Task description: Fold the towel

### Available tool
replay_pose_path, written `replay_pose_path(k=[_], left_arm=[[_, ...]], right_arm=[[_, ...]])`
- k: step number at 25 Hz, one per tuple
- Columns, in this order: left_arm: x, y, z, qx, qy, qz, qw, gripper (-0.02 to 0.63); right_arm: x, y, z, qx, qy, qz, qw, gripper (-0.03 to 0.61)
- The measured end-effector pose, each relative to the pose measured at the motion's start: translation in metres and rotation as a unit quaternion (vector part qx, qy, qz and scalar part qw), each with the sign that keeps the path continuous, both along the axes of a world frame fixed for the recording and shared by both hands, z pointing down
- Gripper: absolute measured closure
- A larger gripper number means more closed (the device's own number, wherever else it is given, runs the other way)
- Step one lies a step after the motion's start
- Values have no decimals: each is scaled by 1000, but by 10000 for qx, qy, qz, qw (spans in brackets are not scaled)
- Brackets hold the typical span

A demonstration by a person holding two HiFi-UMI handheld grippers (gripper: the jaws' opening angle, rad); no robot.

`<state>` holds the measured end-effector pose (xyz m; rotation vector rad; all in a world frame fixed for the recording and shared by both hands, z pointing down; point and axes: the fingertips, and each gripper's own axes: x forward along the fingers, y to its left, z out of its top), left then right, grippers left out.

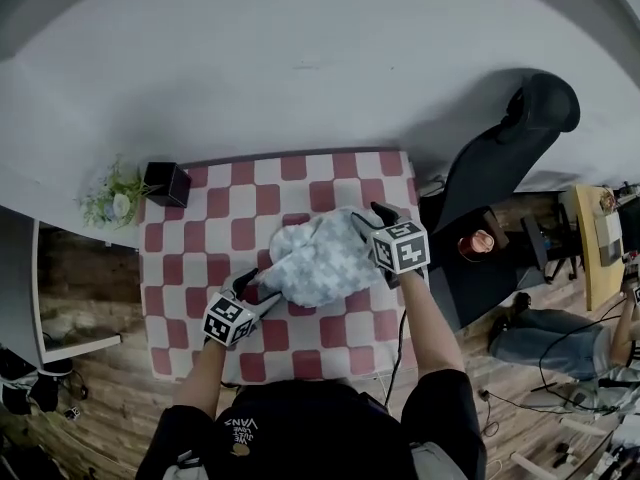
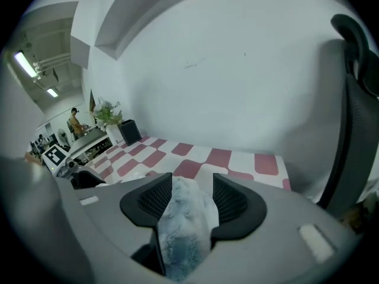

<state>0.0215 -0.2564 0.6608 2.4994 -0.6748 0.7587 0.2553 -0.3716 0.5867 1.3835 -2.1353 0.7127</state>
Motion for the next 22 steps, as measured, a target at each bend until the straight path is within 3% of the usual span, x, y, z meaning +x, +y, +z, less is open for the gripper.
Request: replay_pose_path(k=[8,10,13,14,18,22], left_arm=[[8,6,8,-178,-167,326,9992,299],[10,6,9,-118,-258,471,9985,301],[12,9,9,-105,-350,698,9969,318],[11,10,9,-104,-377,763,9963,357],[6,12,3,-16,-396,924,9949,536],[1,11,-14,155,-190,957,9951,574]], right_arm=[[-12,-12,34,-782,-466,-570,9942,371],[-15,-10,37,-862,-545,-722,9922,399],[-16,-8,28,-624,-525,-781,9936,496],[-16,-7,23,-495,-502,-762,9946,531],[-16,3,-2,-53,-353,-576,9977,548],[-9,24,-32,405,-335,-116,9986,552]])
